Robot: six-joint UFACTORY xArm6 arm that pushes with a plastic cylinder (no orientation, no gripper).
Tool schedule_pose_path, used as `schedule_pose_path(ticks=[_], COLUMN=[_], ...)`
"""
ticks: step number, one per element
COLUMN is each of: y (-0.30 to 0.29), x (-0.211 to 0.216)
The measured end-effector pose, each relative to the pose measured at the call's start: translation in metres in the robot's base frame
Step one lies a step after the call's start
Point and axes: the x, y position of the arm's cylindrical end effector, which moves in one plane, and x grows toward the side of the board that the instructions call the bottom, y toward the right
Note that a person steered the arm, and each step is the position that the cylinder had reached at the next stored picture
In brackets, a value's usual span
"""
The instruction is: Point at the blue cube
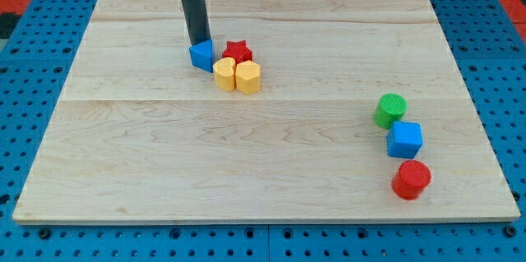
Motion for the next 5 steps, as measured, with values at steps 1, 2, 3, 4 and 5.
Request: schedule_pose_path(ticks=[1, 2, 3, 4, 5], y=[0.009, 0.011, -0.041, -0.064, -0.062], x=[0.002, 0.002, 0.007, 0.03, 0.087])
